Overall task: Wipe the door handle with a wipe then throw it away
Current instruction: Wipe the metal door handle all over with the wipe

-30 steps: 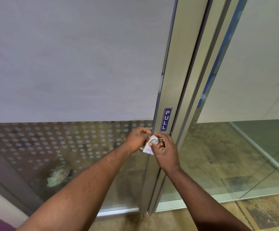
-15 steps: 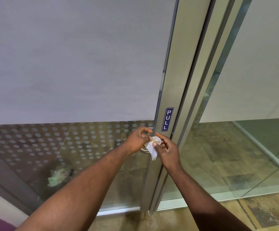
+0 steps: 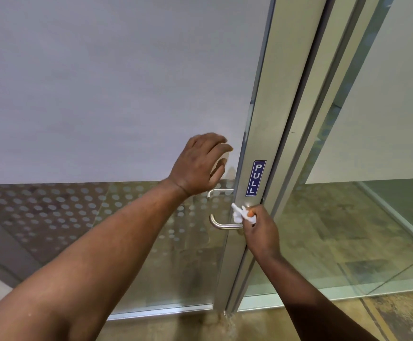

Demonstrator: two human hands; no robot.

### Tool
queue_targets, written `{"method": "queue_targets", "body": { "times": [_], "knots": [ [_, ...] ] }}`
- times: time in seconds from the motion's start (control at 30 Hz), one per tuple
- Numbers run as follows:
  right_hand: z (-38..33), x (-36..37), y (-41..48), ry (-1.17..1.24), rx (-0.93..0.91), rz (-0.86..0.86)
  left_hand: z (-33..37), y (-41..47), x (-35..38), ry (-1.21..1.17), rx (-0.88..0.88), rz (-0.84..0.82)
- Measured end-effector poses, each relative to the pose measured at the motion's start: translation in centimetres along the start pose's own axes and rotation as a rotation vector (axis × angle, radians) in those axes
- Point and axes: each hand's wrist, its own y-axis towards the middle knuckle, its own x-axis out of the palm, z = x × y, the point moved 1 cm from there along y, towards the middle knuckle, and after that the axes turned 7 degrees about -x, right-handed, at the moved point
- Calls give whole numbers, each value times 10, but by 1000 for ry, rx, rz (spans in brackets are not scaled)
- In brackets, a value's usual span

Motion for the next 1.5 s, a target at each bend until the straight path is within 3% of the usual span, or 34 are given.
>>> {"method": "queue_targets", "body": {
  "times": [0.17,0.47,0.8,0.93,1.13,1.3,1.5],
  "knots": [
    [8,11,-23,-186,-244,-201,-14,16,-3,192,106,-22],
    [3,41,-28,-318,-531,-289,-30,22,3,279,154,-53],
    [-32,79,-4,-377,-407,-375,-37,21,8,345,204,-29],
    [-12,80,-10,-368,-462,-392,-37,20,9,361,206,-21],
    [1,56,-23,-285,-608,-258,-36,21,9,374,212,-17],
    [21,37,-22,-310,-672,-298,-36,21,9,383,217,-12],
    [40,10,-20,-354,-484,-242,-37,21,10,394,222,-9]
  ]
}}
